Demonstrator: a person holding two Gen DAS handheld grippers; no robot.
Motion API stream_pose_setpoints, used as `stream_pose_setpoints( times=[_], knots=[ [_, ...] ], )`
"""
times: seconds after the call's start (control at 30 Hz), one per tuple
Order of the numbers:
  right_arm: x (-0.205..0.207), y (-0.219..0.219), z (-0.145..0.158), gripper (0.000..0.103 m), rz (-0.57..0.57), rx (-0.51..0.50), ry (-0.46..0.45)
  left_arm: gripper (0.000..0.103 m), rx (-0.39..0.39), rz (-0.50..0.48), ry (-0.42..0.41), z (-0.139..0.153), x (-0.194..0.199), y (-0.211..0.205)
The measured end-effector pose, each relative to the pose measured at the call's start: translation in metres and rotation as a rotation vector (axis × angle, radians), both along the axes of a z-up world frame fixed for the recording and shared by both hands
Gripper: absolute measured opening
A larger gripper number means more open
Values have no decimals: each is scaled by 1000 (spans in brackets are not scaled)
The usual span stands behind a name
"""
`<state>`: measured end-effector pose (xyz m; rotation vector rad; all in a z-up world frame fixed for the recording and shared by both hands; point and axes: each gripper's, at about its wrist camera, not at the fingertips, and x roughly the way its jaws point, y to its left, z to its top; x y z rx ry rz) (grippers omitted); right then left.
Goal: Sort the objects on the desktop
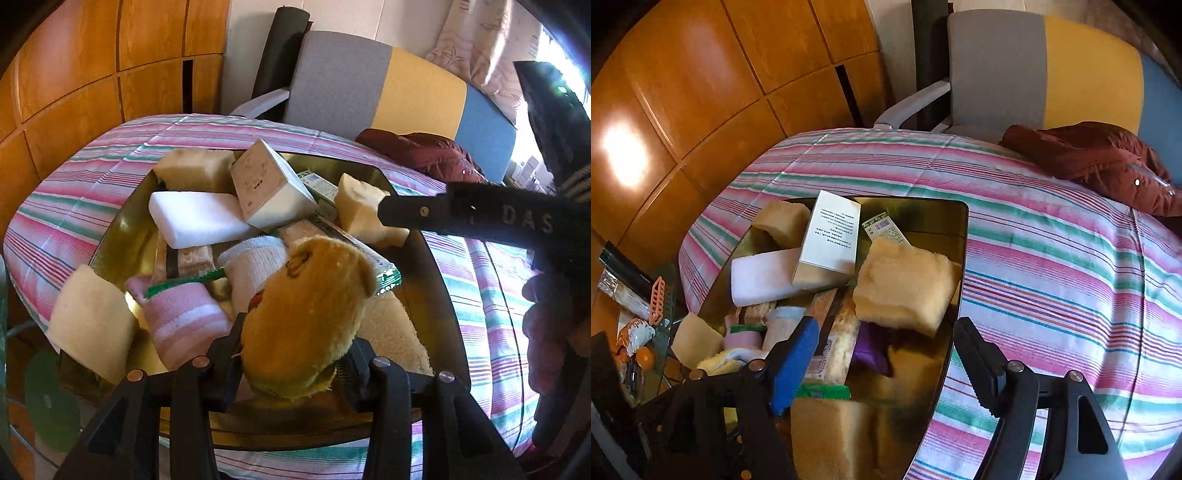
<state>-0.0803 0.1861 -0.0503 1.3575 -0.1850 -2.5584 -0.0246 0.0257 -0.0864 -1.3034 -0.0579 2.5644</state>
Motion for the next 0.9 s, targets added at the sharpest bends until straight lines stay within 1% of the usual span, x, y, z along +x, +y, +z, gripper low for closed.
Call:
stream_pose_setpoints(
  times=[0.27,0.47,0.57,0.9],
  knots=[
    [14,-5,0,76,10,16,12,46,-15,19,34,9,6,-3],
    [28,1,-1,76,-15,11,15,49,-34,31,96,24,15,-4],
    [38,5,0,76,-30,14,25,50,-32,35,111,30,18,-7],
    [71,10,0,78,-72,86,66,50,-31,63,156,48,28,-11]
  ],
)
